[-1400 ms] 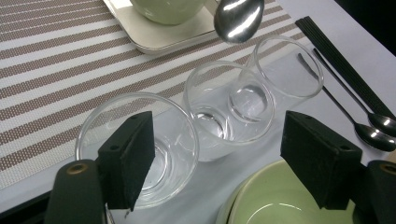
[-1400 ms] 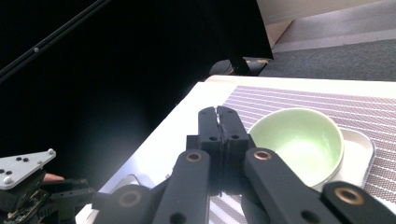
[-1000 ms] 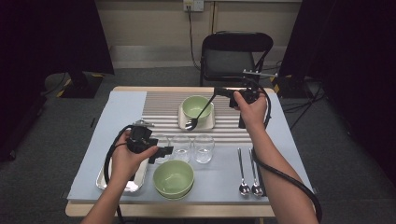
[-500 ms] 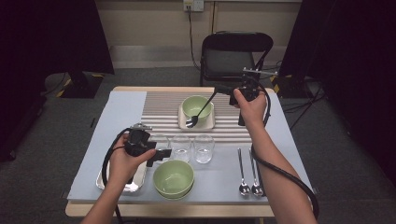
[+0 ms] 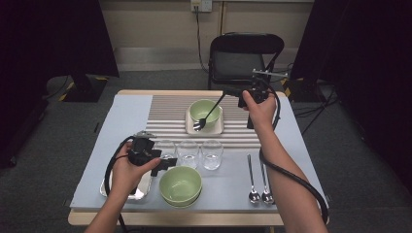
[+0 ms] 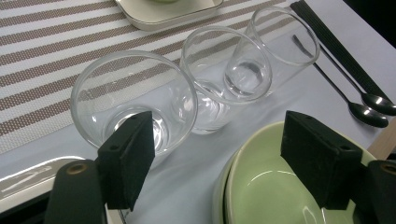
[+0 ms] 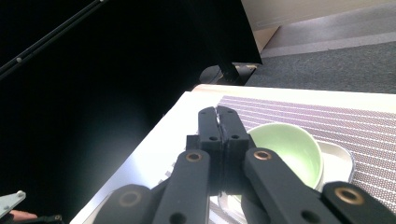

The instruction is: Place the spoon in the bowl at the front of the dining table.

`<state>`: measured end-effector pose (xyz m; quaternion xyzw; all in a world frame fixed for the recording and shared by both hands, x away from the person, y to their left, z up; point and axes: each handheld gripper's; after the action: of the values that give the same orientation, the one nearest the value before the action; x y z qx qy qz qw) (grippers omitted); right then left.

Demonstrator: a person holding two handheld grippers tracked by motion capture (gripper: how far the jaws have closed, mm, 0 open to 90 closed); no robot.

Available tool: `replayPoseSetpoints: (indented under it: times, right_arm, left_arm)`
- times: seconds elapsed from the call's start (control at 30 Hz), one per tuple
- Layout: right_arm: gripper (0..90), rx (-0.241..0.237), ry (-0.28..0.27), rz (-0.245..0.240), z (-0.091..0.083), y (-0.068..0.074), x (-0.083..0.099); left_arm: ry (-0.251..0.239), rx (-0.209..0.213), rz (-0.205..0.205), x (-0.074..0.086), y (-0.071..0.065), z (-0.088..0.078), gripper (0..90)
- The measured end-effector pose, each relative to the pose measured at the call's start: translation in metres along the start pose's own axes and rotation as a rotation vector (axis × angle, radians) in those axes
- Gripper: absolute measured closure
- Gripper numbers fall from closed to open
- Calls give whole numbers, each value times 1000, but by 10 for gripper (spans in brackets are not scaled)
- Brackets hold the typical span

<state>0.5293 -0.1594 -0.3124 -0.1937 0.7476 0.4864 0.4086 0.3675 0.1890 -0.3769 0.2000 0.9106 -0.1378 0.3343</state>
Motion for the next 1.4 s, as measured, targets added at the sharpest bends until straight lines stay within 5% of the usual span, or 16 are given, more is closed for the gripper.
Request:
replayPoseSetpoints:
  times: [1.4]
  right_arm:
    - [900,53,-30,31,2,-23,-5]
  left_arm:
    - [30,8,-6,15,6,1,260]
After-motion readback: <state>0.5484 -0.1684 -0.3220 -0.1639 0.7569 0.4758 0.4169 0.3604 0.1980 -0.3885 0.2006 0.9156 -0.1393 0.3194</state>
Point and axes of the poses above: each handheld gripper's, and its own axes: z roughly forward along the jaws, x roughly out of its underside, y roughly to its left, and after that the axes turned 12 degrees about -x, right-handed
